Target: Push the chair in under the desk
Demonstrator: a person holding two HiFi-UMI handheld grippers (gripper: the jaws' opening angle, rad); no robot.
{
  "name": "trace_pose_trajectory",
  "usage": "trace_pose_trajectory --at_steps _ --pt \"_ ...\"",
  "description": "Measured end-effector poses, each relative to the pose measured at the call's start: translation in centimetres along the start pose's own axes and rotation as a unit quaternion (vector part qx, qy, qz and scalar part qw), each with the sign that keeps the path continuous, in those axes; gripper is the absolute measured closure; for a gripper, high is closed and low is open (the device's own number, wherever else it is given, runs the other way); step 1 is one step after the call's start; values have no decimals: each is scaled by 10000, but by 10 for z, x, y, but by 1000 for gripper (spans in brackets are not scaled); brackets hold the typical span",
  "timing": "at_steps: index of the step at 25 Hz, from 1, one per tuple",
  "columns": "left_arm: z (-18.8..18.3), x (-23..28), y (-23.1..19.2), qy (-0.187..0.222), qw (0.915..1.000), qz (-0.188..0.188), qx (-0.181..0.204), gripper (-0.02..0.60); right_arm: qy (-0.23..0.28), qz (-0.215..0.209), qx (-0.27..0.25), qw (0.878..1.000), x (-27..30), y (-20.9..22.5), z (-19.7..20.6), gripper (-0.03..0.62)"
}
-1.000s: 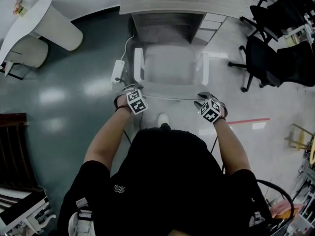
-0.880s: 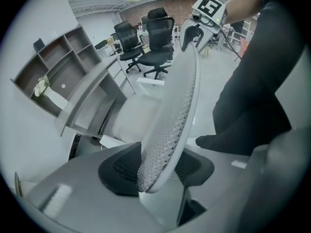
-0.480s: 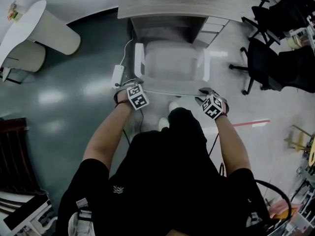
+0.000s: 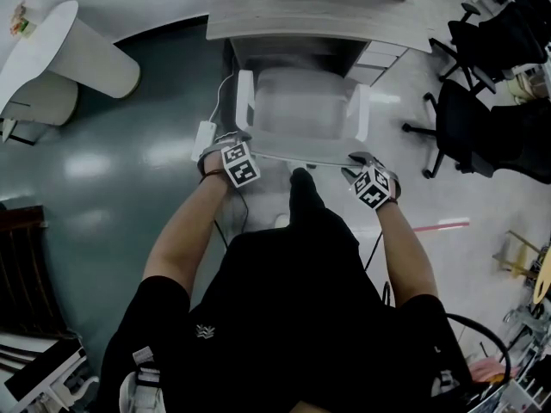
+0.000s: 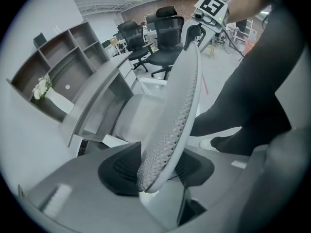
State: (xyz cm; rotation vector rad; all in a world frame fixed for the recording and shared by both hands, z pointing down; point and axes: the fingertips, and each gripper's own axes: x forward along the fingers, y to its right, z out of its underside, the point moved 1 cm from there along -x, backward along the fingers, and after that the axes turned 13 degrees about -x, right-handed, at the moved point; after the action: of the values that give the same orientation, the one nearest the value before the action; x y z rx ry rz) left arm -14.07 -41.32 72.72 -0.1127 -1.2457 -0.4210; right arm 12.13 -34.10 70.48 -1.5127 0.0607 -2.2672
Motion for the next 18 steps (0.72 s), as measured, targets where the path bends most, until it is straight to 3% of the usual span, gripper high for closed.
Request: trace_pose_trajectory --at_steps 18 --pt "-55 36 -104 -192 9992 15 -363 382 98 -246 -333 9991 43 133 -4 437"
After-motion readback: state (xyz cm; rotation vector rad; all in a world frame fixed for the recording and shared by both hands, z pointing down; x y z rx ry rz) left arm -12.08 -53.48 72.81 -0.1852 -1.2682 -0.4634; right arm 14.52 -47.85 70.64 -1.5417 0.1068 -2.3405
